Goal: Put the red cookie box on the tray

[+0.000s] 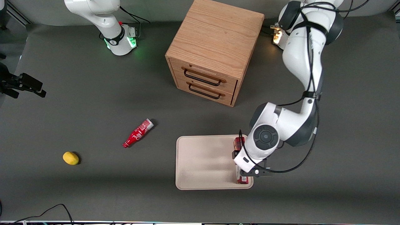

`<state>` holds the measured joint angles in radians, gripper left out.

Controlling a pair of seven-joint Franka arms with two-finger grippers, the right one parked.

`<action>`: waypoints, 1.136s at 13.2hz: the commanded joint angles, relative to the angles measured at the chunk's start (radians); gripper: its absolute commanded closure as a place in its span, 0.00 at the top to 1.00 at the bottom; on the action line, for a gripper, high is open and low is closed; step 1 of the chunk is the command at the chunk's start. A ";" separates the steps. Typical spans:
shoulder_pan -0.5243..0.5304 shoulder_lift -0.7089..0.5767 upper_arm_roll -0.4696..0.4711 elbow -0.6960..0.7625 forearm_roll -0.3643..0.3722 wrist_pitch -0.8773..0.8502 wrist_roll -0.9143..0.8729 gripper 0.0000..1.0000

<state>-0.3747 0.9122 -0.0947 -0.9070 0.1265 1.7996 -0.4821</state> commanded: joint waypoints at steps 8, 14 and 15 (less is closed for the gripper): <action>0.198 -0.625 0.082 -0.546 -0.053 -0.128 0.469 1.00; 0.192 -0.849 0.292 -0.800 -0.114 -0.107 0.646 1.00; 0.192 -0.860 0.309 -0.796 -0.101 -0.130 0.649 1.00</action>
<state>-0.1688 0.1266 0.1905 -1.6300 0.0206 1.6688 0.1560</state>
